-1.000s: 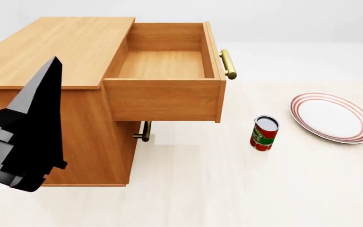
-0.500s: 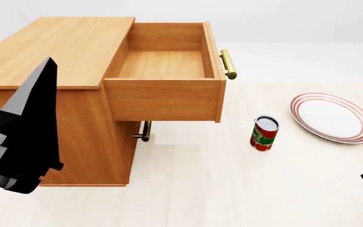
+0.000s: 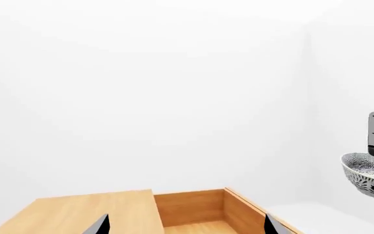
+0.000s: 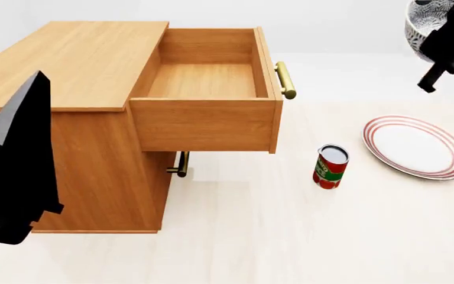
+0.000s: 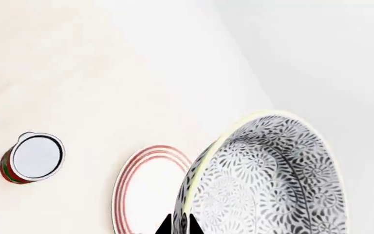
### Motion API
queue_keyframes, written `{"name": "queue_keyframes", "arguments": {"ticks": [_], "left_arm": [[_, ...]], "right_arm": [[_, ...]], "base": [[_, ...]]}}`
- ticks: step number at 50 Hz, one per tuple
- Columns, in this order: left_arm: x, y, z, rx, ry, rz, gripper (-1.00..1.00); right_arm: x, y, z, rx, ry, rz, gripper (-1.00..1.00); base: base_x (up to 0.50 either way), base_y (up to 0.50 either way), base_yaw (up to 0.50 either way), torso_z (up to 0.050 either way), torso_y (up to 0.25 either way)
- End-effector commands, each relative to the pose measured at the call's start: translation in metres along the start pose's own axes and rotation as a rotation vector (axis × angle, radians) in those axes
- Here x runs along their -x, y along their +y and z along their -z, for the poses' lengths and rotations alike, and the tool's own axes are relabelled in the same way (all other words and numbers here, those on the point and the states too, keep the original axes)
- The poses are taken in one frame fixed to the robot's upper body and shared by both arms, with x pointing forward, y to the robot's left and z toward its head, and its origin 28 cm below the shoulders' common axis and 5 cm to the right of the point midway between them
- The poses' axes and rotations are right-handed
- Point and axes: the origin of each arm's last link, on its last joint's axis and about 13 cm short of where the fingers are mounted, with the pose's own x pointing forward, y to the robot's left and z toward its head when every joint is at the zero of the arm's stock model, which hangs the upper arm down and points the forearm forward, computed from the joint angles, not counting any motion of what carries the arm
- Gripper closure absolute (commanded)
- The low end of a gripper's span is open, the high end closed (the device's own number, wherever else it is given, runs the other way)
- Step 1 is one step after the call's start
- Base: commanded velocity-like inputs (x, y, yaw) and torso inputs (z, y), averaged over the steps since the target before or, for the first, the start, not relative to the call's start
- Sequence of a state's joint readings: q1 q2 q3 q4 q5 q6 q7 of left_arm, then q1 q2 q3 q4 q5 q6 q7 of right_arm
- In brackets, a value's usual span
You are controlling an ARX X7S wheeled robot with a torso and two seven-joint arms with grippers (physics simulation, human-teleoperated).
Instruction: Put the bowl in the top drawer of the cabinet.
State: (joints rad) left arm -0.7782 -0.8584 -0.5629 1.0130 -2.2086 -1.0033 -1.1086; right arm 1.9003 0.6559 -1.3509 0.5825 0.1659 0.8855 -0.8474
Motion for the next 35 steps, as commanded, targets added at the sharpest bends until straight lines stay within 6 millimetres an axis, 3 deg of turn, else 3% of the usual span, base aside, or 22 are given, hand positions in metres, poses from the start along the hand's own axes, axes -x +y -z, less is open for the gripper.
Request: {"name": "queue_keyframes", "arguments": {"ticks": [1,5,18,35], "left_arm": [[0.000,0.002,0.002,0.011,-0.007,-0.014,-1.00],[0.001,0.001,0.002,0.016,-0.008,-0.011,-1.00],[0.005,0.001,-0.001,0.023,-0.011,-0.010,-1.00],[0.005,0.001,-0.001,0.035,-0.025,0.001,-1.00]], "right_arm": [[0.035,-0.041,-0.080,0.221,-0.141,0.010,1.00],[0.044,-0.039,-0.106,0.267,-0.228,-0.029,1.00],[0.056,0.000,-0.184,0.442,-0.440,-0.154,1.00],[0.067,0.053,-0.235,0.585,-0.619,-0.323,1.00]], "base": [[0.00,0.00,0.00,0.000,0.000],[0.00,0.00,0.00,0.000,0.000],[0.00,0.00,0.00,0.000,0.000],[0.00,0.00,0.00,0.000,0.001]]}}
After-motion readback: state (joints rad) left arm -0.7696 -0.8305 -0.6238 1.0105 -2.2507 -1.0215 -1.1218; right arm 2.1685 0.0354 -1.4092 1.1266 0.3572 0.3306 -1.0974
